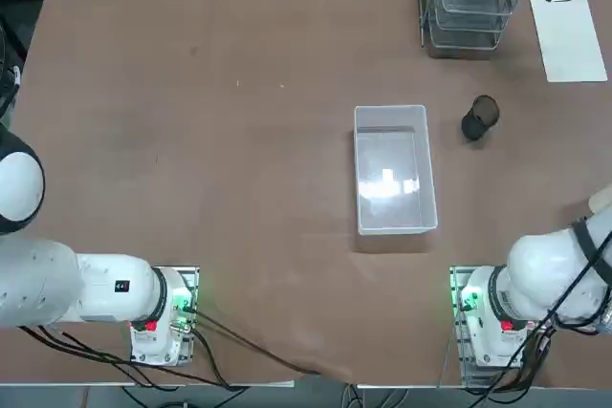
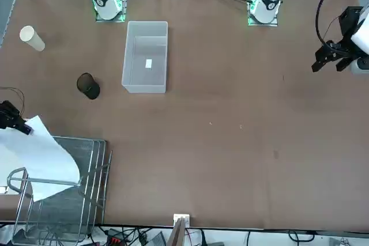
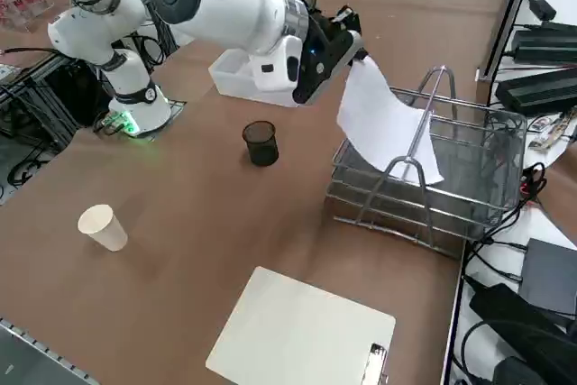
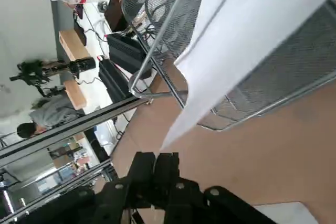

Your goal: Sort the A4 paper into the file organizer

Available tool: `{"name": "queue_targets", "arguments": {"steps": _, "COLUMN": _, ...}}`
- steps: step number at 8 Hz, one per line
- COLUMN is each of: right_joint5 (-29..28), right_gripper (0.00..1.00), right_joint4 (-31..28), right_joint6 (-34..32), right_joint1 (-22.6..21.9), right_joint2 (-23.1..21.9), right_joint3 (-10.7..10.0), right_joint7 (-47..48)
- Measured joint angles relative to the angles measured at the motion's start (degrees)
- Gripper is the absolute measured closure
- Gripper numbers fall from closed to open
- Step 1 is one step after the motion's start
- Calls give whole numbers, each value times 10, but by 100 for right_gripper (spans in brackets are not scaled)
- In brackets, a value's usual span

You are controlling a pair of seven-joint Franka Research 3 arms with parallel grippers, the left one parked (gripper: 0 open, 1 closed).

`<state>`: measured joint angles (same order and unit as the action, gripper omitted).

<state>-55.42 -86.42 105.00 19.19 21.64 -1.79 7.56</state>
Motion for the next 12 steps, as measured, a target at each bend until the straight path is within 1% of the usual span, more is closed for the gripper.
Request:
{"name": "queue_targets", "arguments": {"steps": 2, "right_joint5": -1, "right_gripper": 99, "right_joint4": -18, "right_joint6": 52, "right_joint1": -16, "right_joint2": 5, "right_joint3": 6, "right_joint7": 7}}
{"name": "queue_targets", "arguments": {"steps": 4, "right_joint5": -1, "right_gripper": 99, "right_joint4": -55, "right_joint6": 124, "right_joint1": -48, "right_joint2": 11, "right_joint3": 8, "right_joint7": 8}}
{"name": "queue_targets", "arguments": {"steps": 6, "right_joint5": -2, "right_gripper": 99, "right_joint4": -80, "right_joint6": 180, "right_joint1": -69, "right_joint2": 13, "right_joint3": 8, "right_joint7": 11}}
{"name": "queue_targets", "arguments": {"steps": 9, "right_joint5": -3, "right_gripper": 99, "right_joint4": -109, "right_joint6": 280, "right_joint1": -114, "right_joint2": 14, "right_joint3": 9, "right_joint7": 67}}
{"name": "queue_targets", "arguments": {"steps": 12, "right_joint5": -3, "right_gripper": 99, "right_joint4": -132, "right_joint6": 355, "right_joint1": -136, "right_joint2": 21, "right_joint3": 9, "right_joint7": 90}}
